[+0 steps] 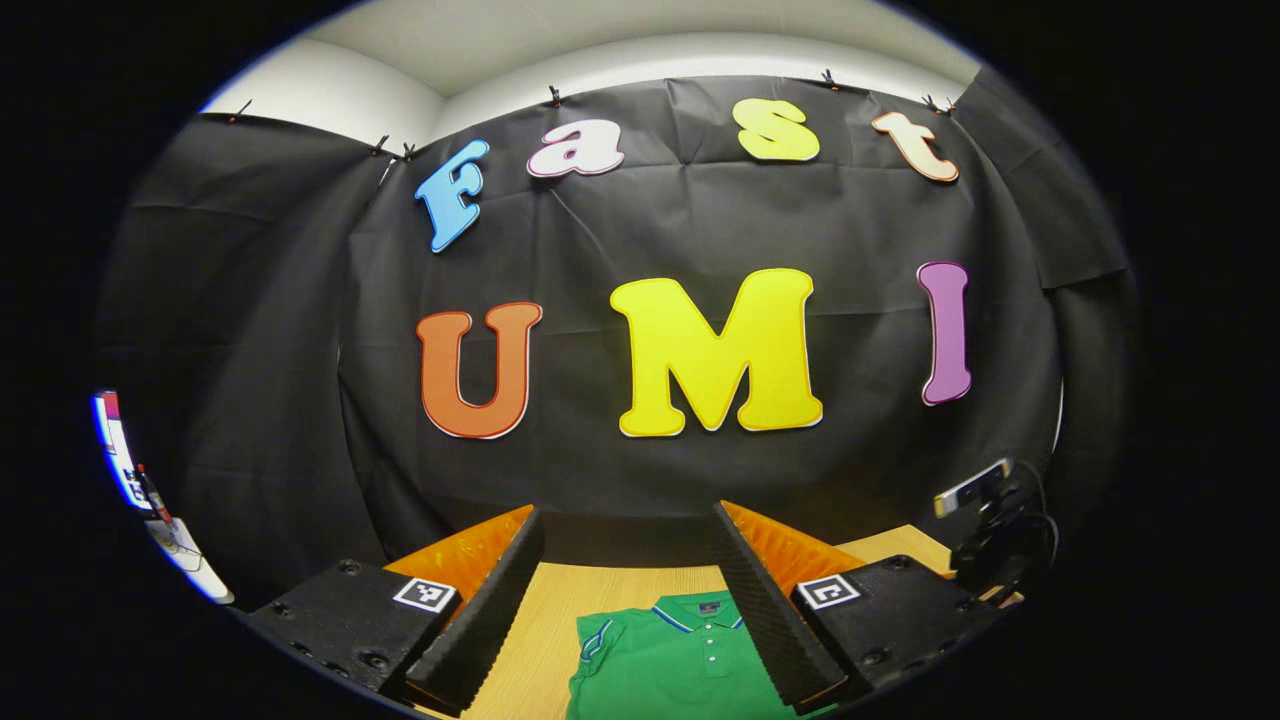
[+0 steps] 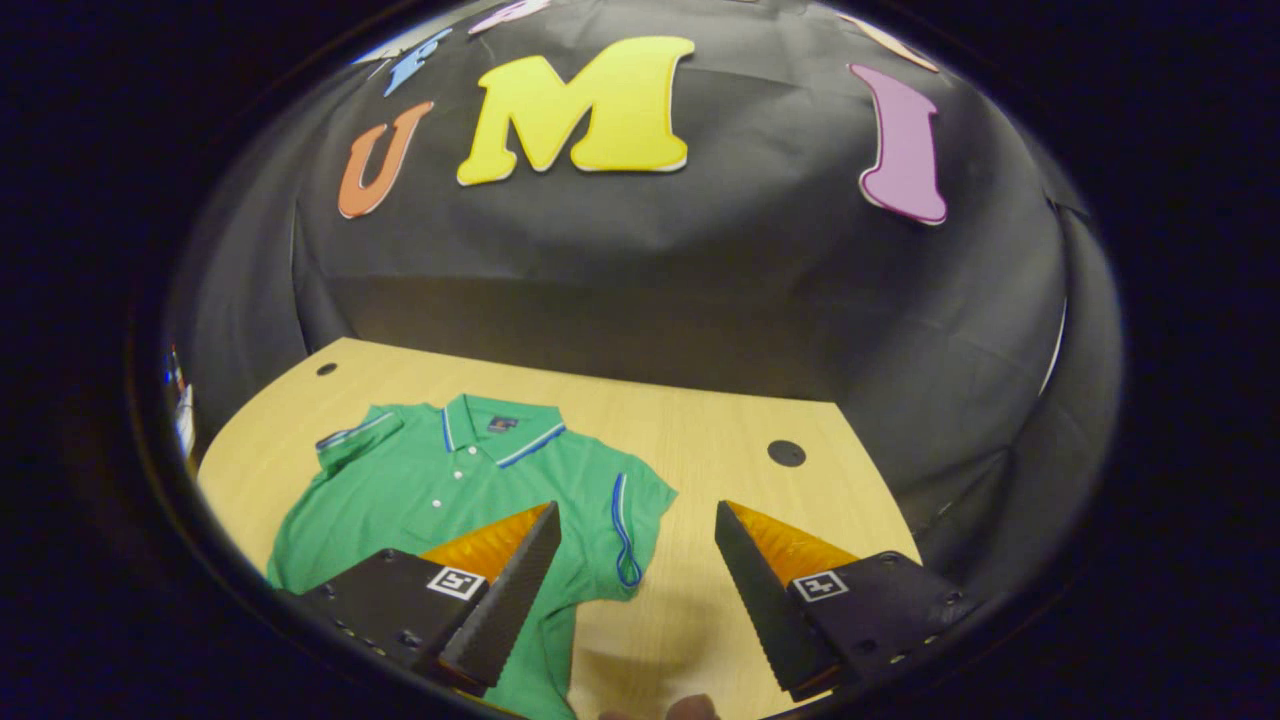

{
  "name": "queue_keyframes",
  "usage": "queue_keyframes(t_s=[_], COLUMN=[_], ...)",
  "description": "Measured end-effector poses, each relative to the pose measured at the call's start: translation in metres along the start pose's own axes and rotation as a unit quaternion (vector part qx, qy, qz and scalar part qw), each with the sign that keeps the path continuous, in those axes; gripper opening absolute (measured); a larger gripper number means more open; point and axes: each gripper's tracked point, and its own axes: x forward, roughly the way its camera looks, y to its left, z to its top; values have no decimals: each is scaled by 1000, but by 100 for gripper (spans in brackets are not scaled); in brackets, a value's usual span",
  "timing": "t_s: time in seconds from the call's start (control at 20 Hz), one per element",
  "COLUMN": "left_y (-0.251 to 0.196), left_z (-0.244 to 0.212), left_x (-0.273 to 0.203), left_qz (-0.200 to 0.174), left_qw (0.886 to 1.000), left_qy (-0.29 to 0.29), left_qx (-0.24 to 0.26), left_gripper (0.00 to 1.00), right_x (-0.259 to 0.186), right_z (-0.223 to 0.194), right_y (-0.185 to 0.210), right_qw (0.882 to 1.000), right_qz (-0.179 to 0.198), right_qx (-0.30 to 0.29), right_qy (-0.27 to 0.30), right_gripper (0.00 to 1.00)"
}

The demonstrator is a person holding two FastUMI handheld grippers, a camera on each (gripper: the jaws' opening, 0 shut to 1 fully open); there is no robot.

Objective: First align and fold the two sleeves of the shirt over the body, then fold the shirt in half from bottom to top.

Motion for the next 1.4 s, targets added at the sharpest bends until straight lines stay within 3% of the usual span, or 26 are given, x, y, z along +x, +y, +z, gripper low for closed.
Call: queue_keyframes(t_s=[0.2, 0.6, 0.65, 0.75, 0.8, 0.85, 0.9, 1.15, 1.4], left_y=[-6, -11, -12, -14, -15, -16, -19, -16, -4], left_z=[-6, -13, -16, -22, -23, -23, -22, -20, -27], left_x=[10, 15, 14, 14, 14, 16, 15, 18, 21], left_qz=[14, 42, 43, 44, 44, 42, 39, 27, 23], left_qw=[1000, 999, 999, 998, 998, 998, 998, 999, 998], left_qy=[10, 28, 32, 45, 47, 47, 48, 41, 49], left_qx=[-6, 9, 9, 10, 9, 8, 10, 12, -12], left_gripper=[100, 100, 100, 100, 100, 100, 100, 100, 100], right_x=[42, 82, 85, 88, 91, 91, 92, 80, 59], right_z=[-30, -68, -68, -69, -69, -69, -69, -46, -8], right_y=[3, 10, 6, 1, -1, -1, 0, -10, 3], right_qw=[999, 991, 991, 989, 989, 989, 987, 987, 989], right_qz=[25, 72, 65, 65, 63, 66, 71, 56, 52], right_qx=[-11, 30, 33, 57, 62, 65, 71, 99, 109], right_qy=[43, 105, 112, 117, 116, 119, 123, 110, 91], right_gripper=[95, 72, 71, 39, 31, 13, 4, 0, 0])
